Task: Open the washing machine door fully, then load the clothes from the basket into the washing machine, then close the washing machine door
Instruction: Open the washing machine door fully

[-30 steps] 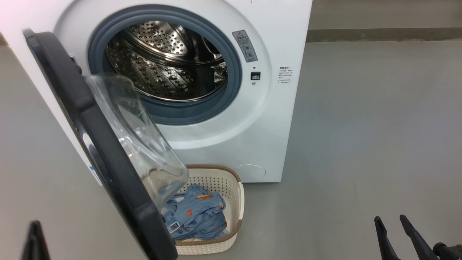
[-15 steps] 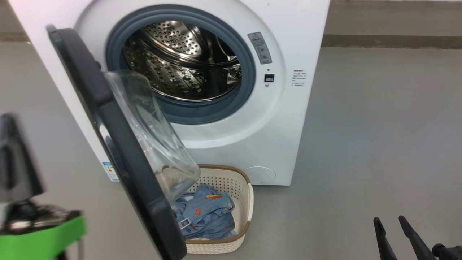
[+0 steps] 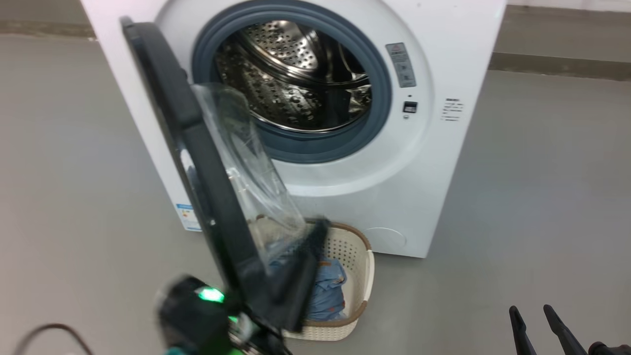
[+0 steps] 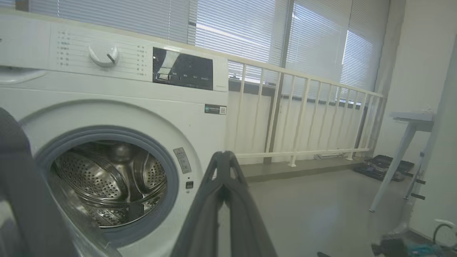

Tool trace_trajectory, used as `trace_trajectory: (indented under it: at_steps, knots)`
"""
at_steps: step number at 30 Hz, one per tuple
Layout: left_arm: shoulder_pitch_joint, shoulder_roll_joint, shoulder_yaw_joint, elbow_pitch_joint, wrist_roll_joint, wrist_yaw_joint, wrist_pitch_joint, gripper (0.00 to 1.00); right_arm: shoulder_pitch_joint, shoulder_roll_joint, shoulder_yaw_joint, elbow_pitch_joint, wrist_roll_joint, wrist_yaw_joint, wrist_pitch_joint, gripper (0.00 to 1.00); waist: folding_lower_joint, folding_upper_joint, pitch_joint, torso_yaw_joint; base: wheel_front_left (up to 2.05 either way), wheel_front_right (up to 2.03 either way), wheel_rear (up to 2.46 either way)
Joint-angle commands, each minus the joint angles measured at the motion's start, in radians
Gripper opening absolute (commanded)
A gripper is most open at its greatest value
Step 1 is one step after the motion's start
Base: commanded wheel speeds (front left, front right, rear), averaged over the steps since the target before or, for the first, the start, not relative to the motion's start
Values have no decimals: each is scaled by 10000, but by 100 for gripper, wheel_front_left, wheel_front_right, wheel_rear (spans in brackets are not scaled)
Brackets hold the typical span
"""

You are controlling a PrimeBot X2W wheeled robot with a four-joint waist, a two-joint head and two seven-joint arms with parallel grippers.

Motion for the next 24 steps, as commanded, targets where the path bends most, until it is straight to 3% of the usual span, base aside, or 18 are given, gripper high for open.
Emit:
trace_trajectory:
  at_steps: [1, 9, 24]
  knots:
    - [38, 45, -94, -98, -354, 100, 296, 0, -140, -156, 170, -204, -1, 16, -120, 100, 0, 0, 56, 310, 0, 0, 0]
    - [849, 45, -1158, 913, -1625, 528, 768, 0, -236, -87, 267, -167, 6, 16, -120, 100, 0, 0, 191, 703, 0, 0, 0]
    - [707, 84, -844, 2002, -3146, 652, 525, 0, -360, -255, 359, -105, 99, 16, -120, 100, 0, 0, 323, 453, 0, 0, 0]
